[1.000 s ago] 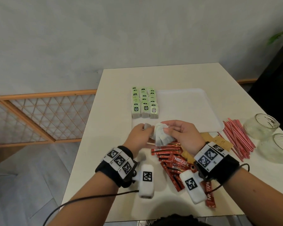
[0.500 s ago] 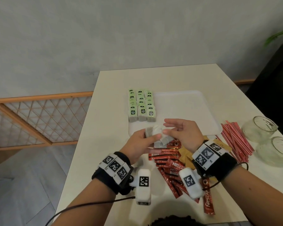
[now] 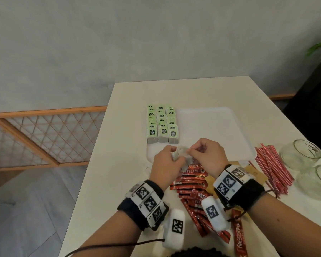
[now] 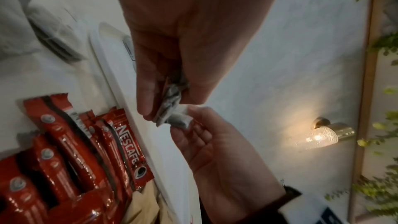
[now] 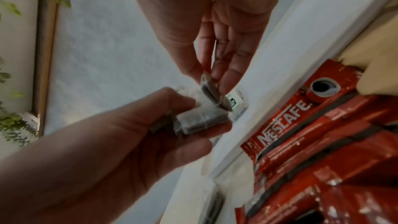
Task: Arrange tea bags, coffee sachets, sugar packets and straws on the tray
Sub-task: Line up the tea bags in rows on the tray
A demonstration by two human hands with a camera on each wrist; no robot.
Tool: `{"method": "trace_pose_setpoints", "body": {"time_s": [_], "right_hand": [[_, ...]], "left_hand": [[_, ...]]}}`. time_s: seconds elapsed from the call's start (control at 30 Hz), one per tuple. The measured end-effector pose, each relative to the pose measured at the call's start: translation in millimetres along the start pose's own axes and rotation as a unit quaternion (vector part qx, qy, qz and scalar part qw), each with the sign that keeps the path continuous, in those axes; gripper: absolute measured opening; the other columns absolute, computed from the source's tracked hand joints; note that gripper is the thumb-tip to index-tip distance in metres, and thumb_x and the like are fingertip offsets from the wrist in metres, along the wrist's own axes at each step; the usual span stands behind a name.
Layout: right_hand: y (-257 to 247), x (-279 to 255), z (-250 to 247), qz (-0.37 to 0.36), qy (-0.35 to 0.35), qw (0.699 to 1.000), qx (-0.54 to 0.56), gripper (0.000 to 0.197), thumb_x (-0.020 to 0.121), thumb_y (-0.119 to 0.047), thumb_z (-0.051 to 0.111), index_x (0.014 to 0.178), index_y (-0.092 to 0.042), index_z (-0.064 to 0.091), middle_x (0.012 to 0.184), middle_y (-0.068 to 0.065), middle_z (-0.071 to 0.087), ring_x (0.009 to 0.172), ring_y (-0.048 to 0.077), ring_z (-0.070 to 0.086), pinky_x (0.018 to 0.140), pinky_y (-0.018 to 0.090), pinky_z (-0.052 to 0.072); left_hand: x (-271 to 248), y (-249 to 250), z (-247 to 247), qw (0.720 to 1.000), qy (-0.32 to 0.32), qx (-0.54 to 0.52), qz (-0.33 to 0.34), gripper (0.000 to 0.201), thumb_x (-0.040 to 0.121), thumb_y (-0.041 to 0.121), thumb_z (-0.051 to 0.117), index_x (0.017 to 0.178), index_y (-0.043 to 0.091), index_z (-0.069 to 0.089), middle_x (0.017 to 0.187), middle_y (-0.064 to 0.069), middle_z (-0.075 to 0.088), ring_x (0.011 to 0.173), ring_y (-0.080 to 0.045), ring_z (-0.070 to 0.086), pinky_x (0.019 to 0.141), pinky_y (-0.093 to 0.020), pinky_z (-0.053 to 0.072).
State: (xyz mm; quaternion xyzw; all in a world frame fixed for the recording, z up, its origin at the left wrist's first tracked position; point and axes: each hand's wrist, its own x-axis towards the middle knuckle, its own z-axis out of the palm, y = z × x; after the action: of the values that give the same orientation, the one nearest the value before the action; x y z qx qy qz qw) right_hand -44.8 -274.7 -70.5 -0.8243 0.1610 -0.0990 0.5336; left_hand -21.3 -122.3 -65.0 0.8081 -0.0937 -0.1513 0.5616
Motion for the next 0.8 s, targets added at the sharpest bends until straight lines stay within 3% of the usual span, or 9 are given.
{"method": "trace_pose_setpoints", "body": {"time_s": [0.1, 0.2, 0.27, 0.37, 0.5, 0.63, 0.8], "right_hand": [[-5.4, 0.6, 4.7, 0.011, -0.021, 0.999, 0.034, 0.008, 0.083, -0.018, 0.074, 0.077, -0.015, 0.07, 0.072, 0.0, 0.071, 0.063, 0.017, 0.071, 0.064, 0.032, 0.06], [-8.5, 3.9, 5.9, 0.033, -0.045, 0.993, 0.1, 0.013, 0.091, -0.02, 0.065, 0.085, -0.014, 0.075, 0.078, 0.003, 0.075, 0.07, 0.02, 0.073, 0.07, 0.037, 0.061], [-10.0, 6.9, 6.7, 0.047, -0.07, 0.987, 0.134, 0.017, 0.093, -0.018, 0.06, 0.09, -0.015, 0.077, 0.084, 0.005, 0.076, 0.078, 0.023, 0.073, 0.072, 0.036, 0.06], [-7.1, 15.6, 8.4, 0.033, -0.079, 0.991, 0.102, 0.015, 0.094, -0.016, 0.06, 0.094, -0.02, 0.075, 0.087, 0.005, 0.075, 0.074, 0.024, 0.071, 0.068, 0.034, 0.059], [1.3, 30.0, 8.2, 0.006, -0.089, 0.995, 0.033, 0.015, 0.092, -0.018, 0.064, 0.103, -0.027, 0.069, 0.096, -0.006, 0.069, 0.07, 0.015, 0.065, 0.059, 0.026, 0.054], [6.3, 40.0, 17.6, 0.041, -0.131, 0.99, 0.039, 0.01, 0.09, -0.011, 0.066, 0.098, -0.015, 0.07, 0.08, 0.003, 0.07, 0.065, 0.012, 0.064, 0.06, 0.023, 0.055], [15.3, 58.9, 29.4, 0.066, -0.139, 0.988, -0.003, 0.006, 0.086, -0.01, 0.071, 0.086, -0.016, 0.07, 0.073, 0.005, 0.07, 0.06, 0.011, 0.064, 0.057, 0.019, 0.054]], "left_hand": [[5.9, 0.1, 0.1, 0.995, 0.008, 0.082, 0.053, 0.015, 0.091, 0.031, 0.062, 0.087, 0.017, 0.064, 0.075, 0.003, 0.066, 0.073, -0.02, 0.067, 0.069, -0.041, 0.058], [10.2, 0.4, -2.7, 1.0, -0.01, 0.0, 0.017, 0.025, 0.09, 0.038, 0.066, 0.093, 0.013, 0.068, 0.084, -0.008, 0.072, 0.076, -0.024, 0.072, 0.067, -0.043, 0.062], [14.7, -0.5, -5.3, 1.0, -0.006, -0.028, -0.005, 0.02, 0.09, 0.029, 0.069, 0.1, 0.011, 0.069, 0.089, -0.01, 0.073, 0.077, -0.023, 0.073, 0.065, -0.037, 0.062], [22.9, -2.7, -11.2, 0.996, -0.007, -0.076, -0.038, 0.005, 0.089, 0.013, 0.065, 0.093, 0.01, 0.068, 0.08, -0.006, 0.072, 0.071, -0.019, 0.07, 0.064, -0.033, 0.061], [27.3, -1.6, -18.2, 0.988, -0.05, -0.125, -0.081, 0.008, 0.09, 0.009, 0.064, 0.095, 0.006, 0.068, 0.076, -0.005, 0.072, 0.071, -0.015, 0.068, 0.064, -0.031, 0.061], [31.4, -8.9, -27.9, 0.982, -0.068, -0.14, -0.108, 0.015, 0.092, 0.013, 0.065, 0.105, 0.006, 0.069, 0.09, -0.01, 0.074, 0.076, -0.018, 0.071, 0.062, -0.028, 0.059], [41.7, -25.0, -57.1, 0.979, 0.016, -0.149, -0.137, 0.013, 0.091, 0.016, 0.066, 0.102, 0.01, 0.071, 0.095, -0.013, 0.075, 0.082, -0.026, 0.07, 0.062, -0.032, 0.059]]}}
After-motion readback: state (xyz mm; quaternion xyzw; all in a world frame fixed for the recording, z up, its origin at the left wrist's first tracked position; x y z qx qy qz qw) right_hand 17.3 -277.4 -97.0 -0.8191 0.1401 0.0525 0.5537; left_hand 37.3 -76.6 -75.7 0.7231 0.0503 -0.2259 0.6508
